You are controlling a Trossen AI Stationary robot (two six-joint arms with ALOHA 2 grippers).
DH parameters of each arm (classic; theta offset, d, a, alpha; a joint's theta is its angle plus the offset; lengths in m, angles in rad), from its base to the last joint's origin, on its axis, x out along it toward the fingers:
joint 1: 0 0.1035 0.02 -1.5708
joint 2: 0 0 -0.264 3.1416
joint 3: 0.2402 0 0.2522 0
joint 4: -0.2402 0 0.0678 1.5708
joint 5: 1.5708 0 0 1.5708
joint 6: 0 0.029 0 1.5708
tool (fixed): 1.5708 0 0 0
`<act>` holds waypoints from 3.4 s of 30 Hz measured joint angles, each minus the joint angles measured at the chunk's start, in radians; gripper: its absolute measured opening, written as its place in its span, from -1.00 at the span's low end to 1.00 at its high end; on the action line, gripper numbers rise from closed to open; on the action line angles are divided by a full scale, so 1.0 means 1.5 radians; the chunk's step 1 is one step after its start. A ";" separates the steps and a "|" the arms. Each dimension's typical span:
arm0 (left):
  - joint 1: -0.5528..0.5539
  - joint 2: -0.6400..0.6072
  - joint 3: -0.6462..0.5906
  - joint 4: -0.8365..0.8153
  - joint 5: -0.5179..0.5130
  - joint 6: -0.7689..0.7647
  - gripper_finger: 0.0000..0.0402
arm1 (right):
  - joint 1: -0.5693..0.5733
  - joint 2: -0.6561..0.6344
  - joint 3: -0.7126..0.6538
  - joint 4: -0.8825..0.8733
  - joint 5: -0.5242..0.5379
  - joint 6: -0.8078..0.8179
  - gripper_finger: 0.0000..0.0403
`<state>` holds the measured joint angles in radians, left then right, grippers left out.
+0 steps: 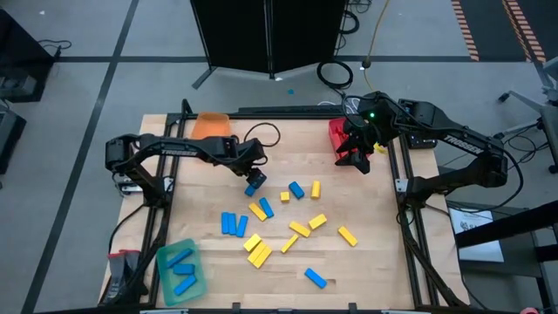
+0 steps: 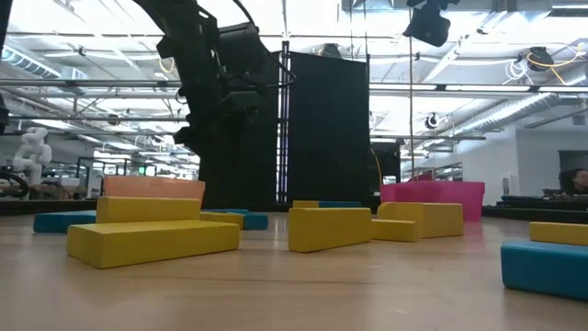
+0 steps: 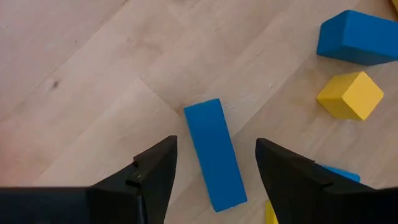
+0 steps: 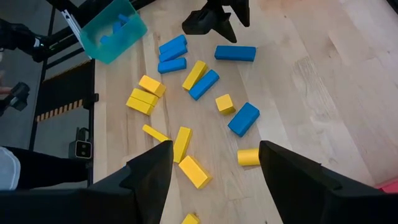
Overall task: Sort blocks
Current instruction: Put the blue block into the green transparent bin
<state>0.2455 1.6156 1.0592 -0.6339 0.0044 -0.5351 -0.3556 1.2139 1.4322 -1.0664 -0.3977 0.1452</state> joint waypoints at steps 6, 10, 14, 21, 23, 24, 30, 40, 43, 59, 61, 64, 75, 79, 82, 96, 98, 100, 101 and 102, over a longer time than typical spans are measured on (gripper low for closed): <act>-0.004 0.020 0.000 0.000 0.011 -0.006 0.27 | 0.000 0.000 0.000 0.000 0.000 0.000 0.17; -0.013 0.049 0.000 -0.002 0.009 -0.006 0.29 | 0.000 0.000 0.000 0.000 0.000 0.000 0.17; -0.020 0.070 0.000 -0.002 -0.002 -0.011 0.29 | 0.000 0.000 0.000 0.000 0.000 0.000 0.17; -0.026 0.089 0.000 0.005 -0.007 -0.012 0.29 | 0.000 0.000 0.000 0.000 0.000 0.000 0.17; -0.026 0.093 0.000 0.016 0.002 -0.013 0.29 | 0.000 0.000 0.000 0.000 0.000 0.000 0.17; -0.026 0.096 0.000 0.021 0.009 -0.013 0.29 | 0.000 0.000 0.000 0.000 0.000 0.000 0.17; -0.026 0.103 0.000 0.019 0.019 -0.006 0.29 | 0.000 0.000 0.000 0.000 0.000 0.000 0.17; -0.026 0.107 0.000 0.022 -0.004 -0.006 0.29 | 0.000 0.000 0.000 0.000 0.000 0.000 0.17; -0.026 0.122 0.000 0.022 -0.001 -0.006 0.29 | 0.000 0.000 0.000 0.000 0.000 0.000 0.17; -0.033 0.156 0.003 0.012 -0.005 -0.071 0.19 | 0.000 0.000 0.000 -0.001 0.000 0.000 0.17; -0.033 0.156 0.002 0.010 -0.006 -0.074 0.08 | 0.000 0.000 0.000 -0.001 0.000 0.000 0.17; -0.032 0.156 0.002 0.006 -0.006 -0.074 -0.15 | 0.000 0.000 0.000 -0.001 0.000 -0.005 0.17; -0.032 0.158 0.010 -0.015 0.010 -0.075 -0.35 | 0.000 0.000 0.000 -0.001 0.002 -0.007 0.17; -0.032 0.160 0.039 -0.051 0.012 -0.067 -0.35 | 0.000 0.000 0.000 -0.001 0.002 -0.007 0.17; -0.035 0.163 0.066 -0.097 0.031 -0.056 -0.35 | 0.000 0.000 0.000 -0.001 0.002 -0.007 0.17; -0.038 0.161 0.167 -0.194 0.003 -0.016 -0.35 | 0.000 0.000 0.000 -0.001 0.002 -0.006 0.17; -0.039 0.161 0.182 -0.205 0.003 -0.014 -0.35 | 0.000 0.000 0.000 -0.001 0.002 -0.006 0.17; -0.043 0.160 0.199 -0.205 0.002 -0.003 -0.35 | 0.000 0.000 0.000 -0.001 0.002 -0.006 0.17; -0.044 0.158 0.207 -0.207 0.000 -0.002 -0.35 | 0.000 0.000 0.000 -0.001 0.002 -0.006 0.17; -0.045 0.156 0.216 -0.213 -0.005 0.000 -0.35 | 0.000 0.000 0.000 -0.001 0.002 -0.006 0.17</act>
<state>0.1777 1.8498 1.3839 -0.9540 -0.0031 -0.5351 -0.3553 1.2138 1.4322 -1.0676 -0.3946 0.1361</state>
